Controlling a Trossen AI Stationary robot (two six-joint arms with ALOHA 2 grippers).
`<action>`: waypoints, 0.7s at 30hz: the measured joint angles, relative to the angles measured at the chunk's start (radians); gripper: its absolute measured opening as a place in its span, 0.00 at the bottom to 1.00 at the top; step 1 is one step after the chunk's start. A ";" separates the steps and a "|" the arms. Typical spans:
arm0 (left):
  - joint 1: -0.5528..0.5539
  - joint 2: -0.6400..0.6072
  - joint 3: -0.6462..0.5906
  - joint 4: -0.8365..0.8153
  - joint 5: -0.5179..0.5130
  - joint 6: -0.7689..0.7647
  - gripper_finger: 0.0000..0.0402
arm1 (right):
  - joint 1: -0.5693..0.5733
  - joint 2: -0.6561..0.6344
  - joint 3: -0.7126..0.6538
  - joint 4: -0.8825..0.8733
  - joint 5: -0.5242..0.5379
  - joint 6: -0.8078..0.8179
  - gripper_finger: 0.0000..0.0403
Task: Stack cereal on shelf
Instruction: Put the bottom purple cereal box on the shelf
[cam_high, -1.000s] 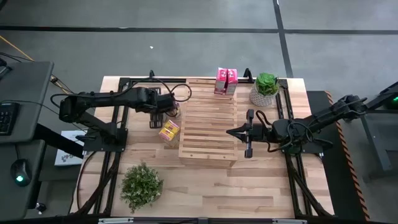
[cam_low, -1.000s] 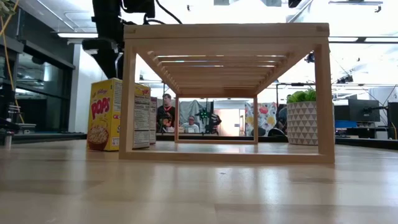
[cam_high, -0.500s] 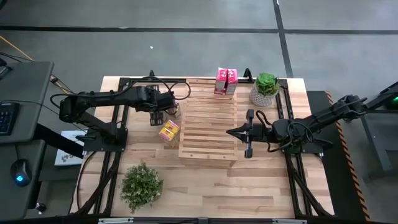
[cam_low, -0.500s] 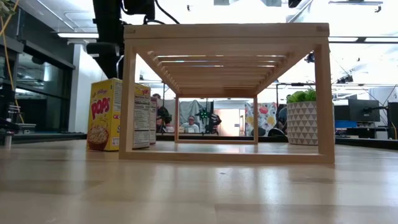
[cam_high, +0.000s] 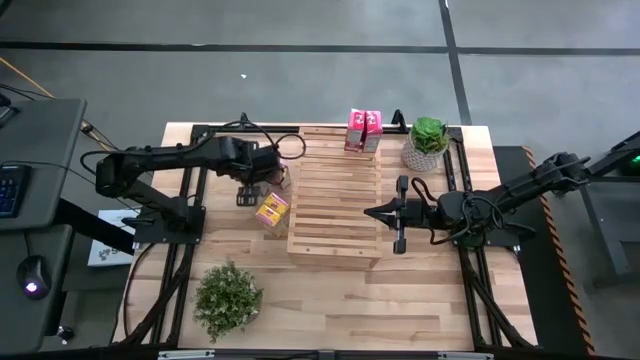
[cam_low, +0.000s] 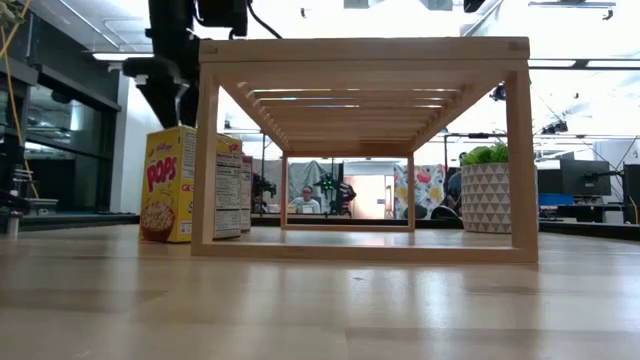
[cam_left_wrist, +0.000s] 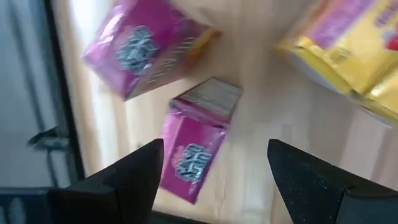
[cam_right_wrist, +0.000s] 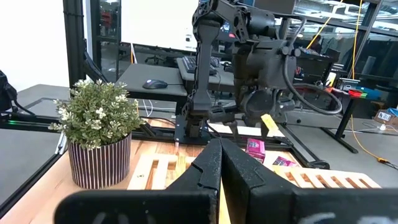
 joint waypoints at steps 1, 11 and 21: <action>0.009 0.000 0.000 0.000 0.020 0.027 0.69 | 0.000 0.000 0.000 -0.002 0.000 0.000 0.00; 0.098 0.000 -0.009 0.015 0.063 0.133 0.69 | 0.000 0.000 0.000 -0.022 0.000 0.000 0.00; 0.169 0.000 -0.037 0.061 0.078 0.199 0.69 | 0.000 0.000 0.000 -0.022 0.000 0.000 0.00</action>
